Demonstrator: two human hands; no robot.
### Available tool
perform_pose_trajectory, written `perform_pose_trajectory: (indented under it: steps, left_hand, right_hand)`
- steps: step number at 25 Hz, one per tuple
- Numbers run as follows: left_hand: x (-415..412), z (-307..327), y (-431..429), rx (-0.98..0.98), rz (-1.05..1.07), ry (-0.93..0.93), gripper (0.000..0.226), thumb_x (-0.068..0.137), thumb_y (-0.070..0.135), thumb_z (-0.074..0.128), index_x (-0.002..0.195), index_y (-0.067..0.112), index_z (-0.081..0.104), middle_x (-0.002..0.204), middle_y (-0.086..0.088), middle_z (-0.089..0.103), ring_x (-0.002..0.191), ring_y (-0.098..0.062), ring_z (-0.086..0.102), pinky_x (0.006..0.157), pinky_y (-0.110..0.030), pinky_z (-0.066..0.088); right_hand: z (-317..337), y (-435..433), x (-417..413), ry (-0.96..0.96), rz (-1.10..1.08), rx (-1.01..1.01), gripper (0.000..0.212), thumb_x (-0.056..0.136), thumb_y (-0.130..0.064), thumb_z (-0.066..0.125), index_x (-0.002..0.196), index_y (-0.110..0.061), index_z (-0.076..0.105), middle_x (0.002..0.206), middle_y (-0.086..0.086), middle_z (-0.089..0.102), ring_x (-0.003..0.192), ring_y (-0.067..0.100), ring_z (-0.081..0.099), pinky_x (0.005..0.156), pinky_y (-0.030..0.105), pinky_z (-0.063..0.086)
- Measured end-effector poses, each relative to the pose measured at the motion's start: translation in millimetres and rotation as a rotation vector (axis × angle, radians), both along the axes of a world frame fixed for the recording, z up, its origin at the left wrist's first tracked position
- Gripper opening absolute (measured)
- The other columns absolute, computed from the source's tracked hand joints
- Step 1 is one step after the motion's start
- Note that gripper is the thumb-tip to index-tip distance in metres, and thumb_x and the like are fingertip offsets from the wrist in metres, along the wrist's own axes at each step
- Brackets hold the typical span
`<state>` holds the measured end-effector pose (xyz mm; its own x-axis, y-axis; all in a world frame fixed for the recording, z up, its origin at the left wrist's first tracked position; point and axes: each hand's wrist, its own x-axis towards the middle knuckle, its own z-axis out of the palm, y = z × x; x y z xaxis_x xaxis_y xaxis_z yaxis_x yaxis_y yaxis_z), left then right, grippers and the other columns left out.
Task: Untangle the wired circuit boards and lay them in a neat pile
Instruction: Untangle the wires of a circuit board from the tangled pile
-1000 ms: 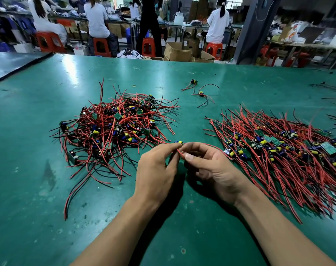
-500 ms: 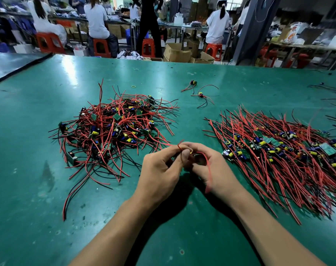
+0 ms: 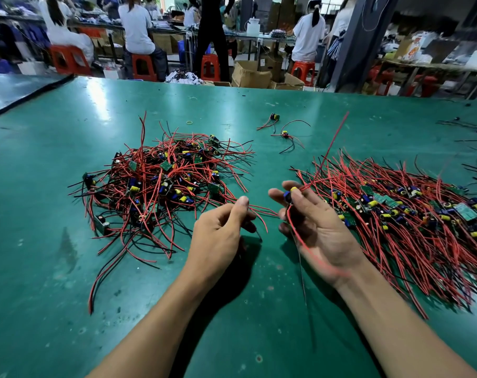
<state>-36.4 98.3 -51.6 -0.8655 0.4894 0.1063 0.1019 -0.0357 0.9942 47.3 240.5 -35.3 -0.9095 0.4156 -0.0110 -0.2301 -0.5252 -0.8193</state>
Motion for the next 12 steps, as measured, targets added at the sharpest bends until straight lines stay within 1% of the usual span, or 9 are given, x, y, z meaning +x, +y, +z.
perform_pose_trajectory:
  steps: [2, 3, 5, 6, 7, 8, 11, 12]
  left_hand:
    - [1, 1, 0, 0.068, -0.079, -0.08, 0.032, 0.099, 0.034, 0.053, 0.087, 0.012, 0.072, 0.074, -0.01, 0.072, 0.048, -0.015, 0.054, 0.045, -0.021, 0.042]
    - [2, 2, -1, 0.104, -0.128, -0.118, 0.028, 0.1, 0.029, 0.052, 0.09, 0.013, 0.073, 0.077, -0.011, 0.072, 0.053, -0.018, 0.059, 0.049, -0.023, 0.046]
    - [3, 3, -1, 0.162, -0.198, -0.217, 0.02, 0.099, 0.019, 0.053, 0.093, 0.013, 0.071, 0.084, -0.014, 0.074, 0.064, -0.025, 0.068, 0.058, -0.027, 0.054]
    - [3, 3, -1, 0.189, -0.219, -0.272, 0.015, 0.097, 0.014, 0.055, 0.094, 0.011, 0.07, 0.086, -0.015, 0.074, 0.067, -0.025, 0.07, 0.06, -0.027, 0.056]
    - [3, 3, -1, 0.211, -0.238, -0.315, 0.011, 0.095, 0.011, 0.057, 0.096, 0.009, 0.068, 0.086, -0.015, 0.073, 0.068, -0.024, 0.071, 0.06, -0.025, 0.057]
    - [3, 3, 0, 0.22, -0.252, -0.332, 0.009, 0.094, 0.01, 0.059, 0.098, 0.007, 0.067, 0.086, -0.014, 0.073, 0.068, -0.022, 0.071, 0.06, -0.023, 0.057]
    - [2, 1, 0, 0.198, -0.265, -0.311, 0.018, 0.09, 0.012, 0.065, 0.104, 0.002, 0.066, 0.083, -0.008, 0.072, 0.065, -0.015, 0.066, 0.059, -0.02, 0.054]
    - [2, 2, 0, 0.191, -0.273, -0.311, 0.018, 0.09, 0.013, 0.065, 0.104, 0.002, 0.065, 0.082, -0.007, 0.07, 0.063, -0.013, 0.063, 0.057, -0.019, 0.052]
  right_hand:
    - [1, -8, 1, -0.006, 0.105, 0.005, 0.023, 0.086, -0.016, 0.063, 0.108, -0.015, 0.071, 0.109, 0.012, 0.074, 0.072, 0.011, 0.066, 0.063, 0.021, 0.055]
    - [0, -12, 1, -0.018, 0.14, 0.018, 0.024, 0.087, -0.015, 0.062, 0.109, -0.013, 0.072, 0.109, 0.013, 0.073, 0.076, 0.014, 0.069, 0.064, 0.026, 0.058]
    - [-1, -20, -1, -0.051, 0.164, 0.049, 0.024, 0.086, -0.015, 0.063, 0.107, -0.011, 0.073, 0.109, 0.014, 0.072, 0.082, 0.023, 0.071, 0.072, 0.041, 0.063]
    - [-2, -22, -2, -0.068, 0.151, 0.049, 0.024, 0.085, -0.014, 0.064, 0.106, -0.009, 0.073, 0.109, 0.016, 0.072, 0.084, 0.028, 0.07, 0.077, 0.049, 0.061]
    - [-2, -24, -3, -0.078, 0.136, 0.04, 0.023, 0.084, -0.013, 0.065, 0.105, -0.007, 0.074, 0.108, 0.017, 0.071, 0.086, 0.033, 0.069, 0.079, 0.052, 0.058]
    - [-3, -25, -4, -0.082, 0.124, 0.035, 0.023, 0.084, -0.013, 0.066, 0.104, -0.007, 0.074, 0.107, 0.017, 0.071, 0.086, 0.035, 0.068, 0.079, 0.053, 0.058]
    - [-3, -25, -3, -0.097, 0.121, 0.065, 0.023, 0.082, -0.017, 0.069, 0.103, -0.009, 0.076, 0.107, 0.016, 0.071, 0.08, 0.034, 0.07, 0.074, 0.046, 0.062]
    - [-3, -23, -3, -0.112, 0.116, 0.089, 0.024, 0.082, -0.019, 0.07, 0.103, -0.01, 0.077, 0.109, 0.015, 0.072, 0.08, 0.033, 0.07, 0.074, 0.046, 0.062]
